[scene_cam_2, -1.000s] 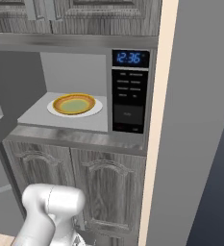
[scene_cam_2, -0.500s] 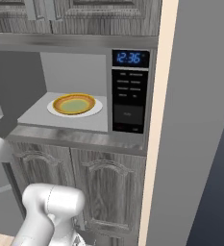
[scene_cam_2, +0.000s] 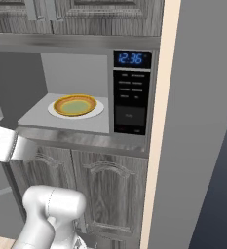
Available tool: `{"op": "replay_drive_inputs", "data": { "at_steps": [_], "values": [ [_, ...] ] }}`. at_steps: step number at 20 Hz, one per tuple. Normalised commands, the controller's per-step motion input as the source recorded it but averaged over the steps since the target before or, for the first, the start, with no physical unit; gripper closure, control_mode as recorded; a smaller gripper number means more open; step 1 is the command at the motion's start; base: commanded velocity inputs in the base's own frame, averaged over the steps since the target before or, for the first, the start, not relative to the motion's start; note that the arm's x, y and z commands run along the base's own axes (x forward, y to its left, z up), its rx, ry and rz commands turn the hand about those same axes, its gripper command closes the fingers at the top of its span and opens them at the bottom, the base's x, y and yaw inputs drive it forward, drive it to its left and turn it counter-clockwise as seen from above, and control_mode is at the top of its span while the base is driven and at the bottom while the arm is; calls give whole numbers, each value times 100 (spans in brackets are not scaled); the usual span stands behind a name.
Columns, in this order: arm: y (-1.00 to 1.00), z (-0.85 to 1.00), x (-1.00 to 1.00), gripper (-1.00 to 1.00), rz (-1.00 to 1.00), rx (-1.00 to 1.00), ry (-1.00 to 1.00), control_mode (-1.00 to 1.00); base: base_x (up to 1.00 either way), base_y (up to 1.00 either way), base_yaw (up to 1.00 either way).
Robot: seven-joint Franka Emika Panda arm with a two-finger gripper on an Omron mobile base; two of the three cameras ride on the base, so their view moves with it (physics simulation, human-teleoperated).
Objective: Pick the shrimp from the counter and place it in the microwave. Then turn on the microwave.
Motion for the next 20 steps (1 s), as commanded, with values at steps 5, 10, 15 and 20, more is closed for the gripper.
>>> {"op": "replay_drive_inputs", "data": {
  "at_steps": [5,10,15,20],
  "values": [
    [-23,0,18,-100,0,-5,-1,-100,0,0,0],
    [-13,-1,13,-100,0,-4,0,-100,0,0,0],
    [-3,0,6,-100,0,0,1,-100,0,0,0],
    [0,0,0,-100,0,0,0,-100,0,0,0]
  ]
}}
